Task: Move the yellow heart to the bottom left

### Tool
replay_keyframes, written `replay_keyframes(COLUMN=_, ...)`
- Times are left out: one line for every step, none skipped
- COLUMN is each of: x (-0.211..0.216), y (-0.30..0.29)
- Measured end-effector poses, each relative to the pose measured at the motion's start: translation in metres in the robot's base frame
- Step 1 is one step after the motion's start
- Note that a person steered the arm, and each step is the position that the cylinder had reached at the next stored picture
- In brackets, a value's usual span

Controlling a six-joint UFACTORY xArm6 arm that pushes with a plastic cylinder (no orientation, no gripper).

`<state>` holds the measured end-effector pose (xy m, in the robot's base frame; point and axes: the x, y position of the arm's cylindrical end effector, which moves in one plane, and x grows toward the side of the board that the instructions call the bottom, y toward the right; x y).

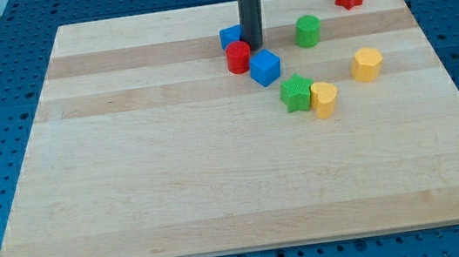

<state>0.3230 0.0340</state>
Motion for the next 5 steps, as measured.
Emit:
replay_keyframes(x=0.057, y=0.0)
replay_keyframes(x=0.059, y=0.0)
replay_keyframes(x=0.032, y=0.0)
replay_keyframes(x=0.06, y=0.024)
replay_keyframes(x=0.112, y=0.028)
